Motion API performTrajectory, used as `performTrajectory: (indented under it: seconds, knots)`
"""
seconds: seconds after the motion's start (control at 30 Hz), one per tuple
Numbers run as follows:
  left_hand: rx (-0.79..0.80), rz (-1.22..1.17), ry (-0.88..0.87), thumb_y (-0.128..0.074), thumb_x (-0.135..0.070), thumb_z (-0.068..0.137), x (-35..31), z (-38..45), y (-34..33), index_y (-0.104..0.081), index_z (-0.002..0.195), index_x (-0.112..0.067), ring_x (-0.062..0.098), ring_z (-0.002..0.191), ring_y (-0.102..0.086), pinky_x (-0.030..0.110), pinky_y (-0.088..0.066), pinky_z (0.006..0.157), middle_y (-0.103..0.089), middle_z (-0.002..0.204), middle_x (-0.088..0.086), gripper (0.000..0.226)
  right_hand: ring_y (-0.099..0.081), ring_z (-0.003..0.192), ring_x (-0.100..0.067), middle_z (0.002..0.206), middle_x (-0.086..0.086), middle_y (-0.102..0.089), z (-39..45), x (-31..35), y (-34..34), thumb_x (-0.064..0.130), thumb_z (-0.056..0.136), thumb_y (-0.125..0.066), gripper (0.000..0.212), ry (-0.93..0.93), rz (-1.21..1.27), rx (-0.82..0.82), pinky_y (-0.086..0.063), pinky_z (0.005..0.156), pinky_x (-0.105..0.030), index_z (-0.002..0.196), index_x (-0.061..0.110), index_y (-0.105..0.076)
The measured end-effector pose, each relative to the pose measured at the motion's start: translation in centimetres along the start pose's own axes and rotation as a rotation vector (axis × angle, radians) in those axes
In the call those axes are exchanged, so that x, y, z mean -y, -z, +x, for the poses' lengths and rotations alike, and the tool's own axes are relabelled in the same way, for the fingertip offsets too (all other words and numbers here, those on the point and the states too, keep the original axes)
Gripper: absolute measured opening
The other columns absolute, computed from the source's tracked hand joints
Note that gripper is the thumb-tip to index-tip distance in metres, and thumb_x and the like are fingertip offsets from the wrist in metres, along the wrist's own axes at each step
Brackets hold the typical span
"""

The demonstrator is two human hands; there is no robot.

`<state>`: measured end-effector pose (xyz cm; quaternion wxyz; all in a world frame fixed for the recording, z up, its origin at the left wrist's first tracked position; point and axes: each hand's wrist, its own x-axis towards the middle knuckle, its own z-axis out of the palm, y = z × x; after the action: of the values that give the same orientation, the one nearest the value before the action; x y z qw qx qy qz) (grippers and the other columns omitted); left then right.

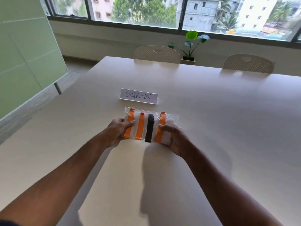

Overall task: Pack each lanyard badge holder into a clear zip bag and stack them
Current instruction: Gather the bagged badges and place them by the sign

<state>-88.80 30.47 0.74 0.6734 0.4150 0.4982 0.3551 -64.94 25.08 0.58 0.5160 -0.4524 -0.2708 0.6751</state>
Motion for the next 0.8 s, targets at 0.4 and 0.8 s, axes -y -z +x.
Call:
performTrajectory:
  seconds: [0.4,0.8]
  knots:
    - [-0.165,0.925,-0.452,-0.066,-0.058,0.09,-2.0,5.9,9.1,-0.072,0.095,-0.017,0.021,0.08,-0.072,0.029,-0.055,0.066,-0.072,0.086,-0.001,0.041,-0.074,0.09,-0.029,0.105,-0.017,-0.075,6.0,-2.3,-6.8,0.009,0.081,-0.077,0.034,0.147,-0.119,-0.223,-0.062,0.072,-0.04,0.114,0.01,-0.069]
    - [-0.169,1.255,-0.893,-0.046,-0.071,0.09,-0.7,7.2,11.7,-0.037,0.151,-0.033,0.022,0.137,-0.039,0.049,-0.04,0.104,-0.04,0.152,-0.005,0.072,-0.077,0.077,-0.024,0.093,-0.014,-0.078,9.3,-1.8,-8.5,0.003,0.082,-0.08,0.024,0.178,-0.203,-0.288,-0.065,0.067,-0.037,0.104,0.004,-0.07]
